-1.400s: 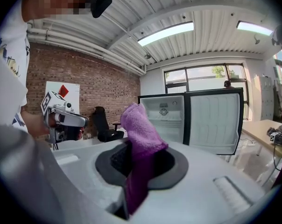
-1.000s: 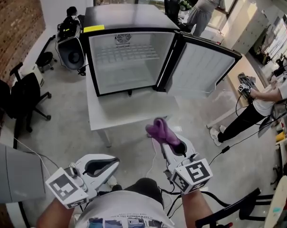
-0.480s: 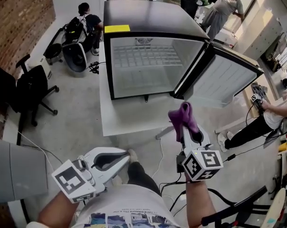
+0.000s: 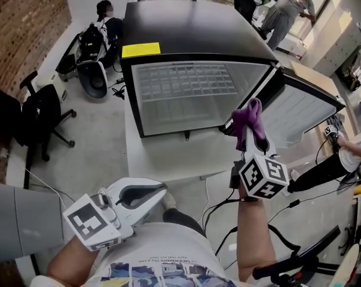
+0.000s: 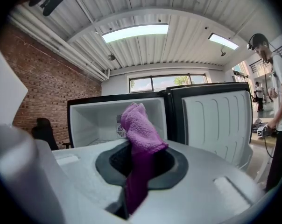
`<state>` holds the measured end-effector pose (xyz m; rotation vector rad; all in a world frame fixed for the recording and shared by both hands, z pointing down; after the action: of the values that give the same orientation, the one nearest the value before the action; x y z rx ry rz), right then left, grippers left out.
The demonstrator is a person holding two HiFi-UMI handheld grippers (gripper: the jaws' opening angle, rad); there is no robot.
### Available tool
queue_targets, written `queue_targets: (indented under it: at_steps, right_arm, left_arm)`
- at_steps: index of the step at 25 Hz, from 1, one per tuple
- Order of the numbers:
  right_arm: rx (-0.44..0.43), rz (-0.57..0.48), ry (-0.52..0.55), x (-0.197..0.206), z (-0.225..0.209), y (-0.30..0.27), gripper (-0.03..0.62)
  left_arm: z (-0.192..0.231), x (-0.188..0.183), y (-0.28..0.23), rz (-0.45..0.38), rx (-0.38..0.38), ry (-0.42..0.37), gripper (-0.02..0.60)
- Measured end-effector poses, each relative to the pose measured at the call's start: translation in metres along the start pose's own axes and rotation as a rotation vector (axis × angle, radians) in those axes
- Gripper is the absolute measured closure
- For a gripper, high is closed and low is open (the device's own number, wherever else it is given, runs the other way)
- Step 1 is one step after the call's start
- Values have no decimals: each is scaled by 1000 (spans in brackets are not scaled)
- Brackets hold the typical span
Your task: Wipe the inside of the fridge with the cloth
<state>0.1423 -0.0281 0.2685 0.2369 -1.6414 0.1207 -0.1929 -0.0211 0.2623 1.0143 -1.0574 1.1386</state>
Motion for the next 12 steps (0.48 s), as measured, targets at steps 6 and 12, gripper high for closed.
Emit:
queue_targets:
  at_steps: [6,12]
  right_arm:
    - [59,-23,-3,-3,-16,-45,542]
    - [106,-36,-28,3,-26,-80,542]
  left_arm:
    - [17,-8,-15,8,-3,-16,574]
    - [24,-8,-25,7,-19,-5,574]
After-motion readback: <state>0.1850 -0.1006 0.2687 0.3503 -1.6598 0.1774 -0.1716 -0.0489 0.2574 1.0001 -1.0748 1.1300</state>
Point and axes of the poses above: the fingertips, and each gripper's own axes: y backward along the fingers, z to its left, x out of its underside, the point moved 9 cm from there along y, backward along the fingers, and after that the axes turned 11 degrees about -z, right-handed, at the moved point
